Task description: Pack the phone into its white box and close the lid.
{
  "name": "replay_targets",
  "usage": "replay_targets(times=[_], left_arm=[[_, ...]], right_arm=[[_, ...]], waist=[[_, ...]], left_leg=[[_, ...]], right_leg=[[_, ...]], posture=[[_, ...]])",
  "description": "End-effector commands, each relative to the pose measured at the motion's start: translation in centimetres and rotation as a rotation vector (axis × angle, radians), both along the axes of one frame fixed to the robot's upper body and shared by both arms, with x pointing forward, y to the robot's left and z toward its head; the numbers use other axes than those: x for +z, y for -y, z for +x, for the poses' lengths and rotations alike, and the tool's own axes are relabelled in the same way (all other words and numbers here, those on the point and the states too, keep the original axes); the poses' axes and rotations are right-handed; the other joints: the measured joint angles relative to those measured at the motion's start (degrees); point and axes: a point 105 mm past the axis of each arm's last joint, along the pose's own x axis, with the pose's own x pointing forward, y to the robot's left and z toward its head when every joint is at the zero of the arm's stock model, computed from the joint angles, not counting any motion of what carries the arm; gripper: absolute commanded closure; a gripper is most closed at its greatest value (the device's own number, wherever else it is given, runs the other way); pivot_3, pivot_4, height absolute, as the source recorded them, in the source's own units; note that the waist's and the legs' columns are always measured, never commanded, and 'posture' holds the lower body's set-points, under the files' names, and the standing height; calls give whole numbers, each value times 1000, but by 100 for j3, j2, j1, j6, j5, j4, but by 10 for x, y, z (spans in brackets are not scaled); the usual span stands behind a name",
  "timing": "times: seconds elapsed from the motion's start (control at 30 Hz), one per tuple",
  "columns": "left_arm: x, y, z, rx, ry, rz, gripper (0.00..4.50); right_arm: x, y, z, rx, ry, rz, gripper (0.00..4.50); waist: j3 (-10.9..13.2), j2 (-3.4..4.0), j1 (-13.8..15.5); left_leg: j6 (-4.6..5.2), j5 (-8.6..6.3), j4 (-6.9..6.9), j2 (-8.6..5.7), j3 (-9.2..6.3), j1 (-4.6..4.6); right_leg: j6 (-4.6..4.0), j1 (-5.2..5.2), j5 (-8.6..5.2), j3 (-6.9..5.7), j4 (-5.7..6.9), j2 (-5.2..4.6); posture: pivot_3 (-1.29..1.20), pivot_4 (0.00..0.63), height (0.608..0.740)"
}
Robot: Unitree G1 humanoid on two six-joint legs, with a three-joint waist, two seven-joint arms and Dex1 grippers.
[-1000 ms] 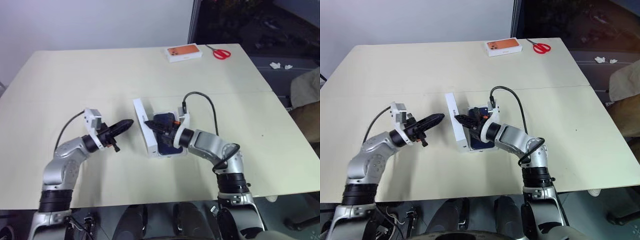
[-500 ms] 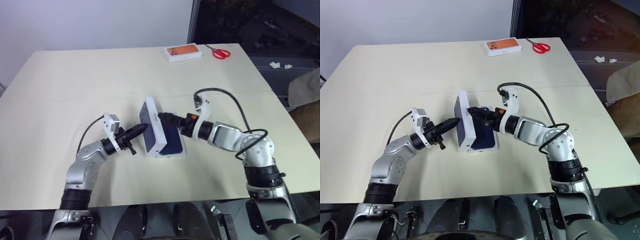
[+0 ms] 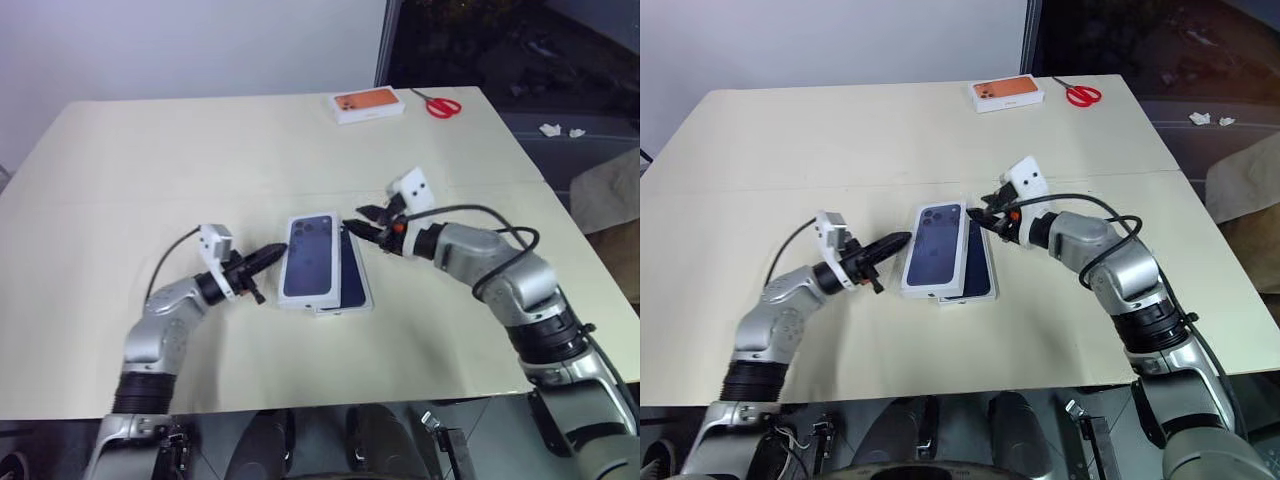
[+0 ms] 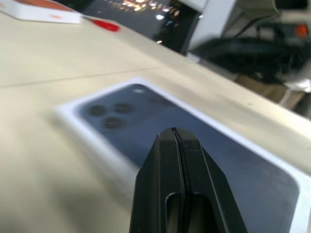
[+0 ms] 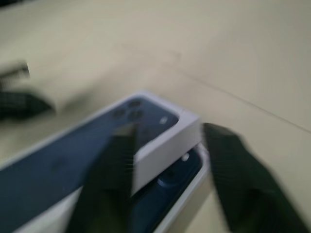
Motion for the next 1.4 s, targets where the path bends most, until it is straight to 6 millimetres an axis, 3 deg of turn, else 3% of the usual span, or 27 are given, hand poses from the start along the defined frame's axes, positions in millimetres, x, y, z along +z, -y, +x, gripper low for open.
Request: replay_targets(times=[0.03, 0.13, 0.27, 0.5, 0.67, 1.03, 1.4], left_arm=[[4, -13, -2, 35, -6, 14, 4500], [-9, -25, 0, 79, -26, 118, 4500], [-26, -24, 2, 94, -57, 223, 4500], [-36, 6, 3, 11, -103, 198, 4500], [-31, 23, 5, -32, -94, 158, 4500], [-12, 32, 11, -60, -62, 119, 4500], [-16, 51, -7, -151, -84, 116, 4500]], right_arm=[[8, -2, -1, 37, 90, -42, 4487], [-2, -3, -2, 47, 87, -81, 4487], [-20, -1, -3, 34, 55, -127, 4487], [-27, -5, -4, 40, 52, -157, 4487], [-26, -5, -7, 43, 40, -143, 4487], [-27, 7, -12, 55, 20, -160, 4487], [-19, 26, -13, 27, 39, -188, 4487]], waist=[[0, 0, 22], [0, 0, 79], [0, 0, 146], [0, -1, 135], [0, -1, 127], [0, -1, 135], [0, -1, 129]], left_leg=[[0, 0, 0, 0, 0, 0], [0, 0, 0, 0, 0, 0], [-1, 0, 0, -2, -1, 1], [-2, 0, 1, -15, -2, 0], [-2, 0, 0, -15, -3, 0], [-2, 0, 2, -15, -3, 0], [-2, 0, 2, -15, -4, 1]], right_leg=[[0, 0, 0, 0, 0, 0], [0, 0, 0, 0, -1, -1], [-1, 1, 0, -1, -1, -5], [-1, 2, 0, -2, -3, -20], [-1, 1, 0, -4, -1, -19], [-1, 3, 0, -5, -1, -18], [-1, 3, 0, -5, 0, -17]], posture=[[0, 150, 740], [0, 150, 740], [0, 150, 740], [0, 150, 740], [0, 150, 740], [0, 150, 740], [0, 150, 740]])
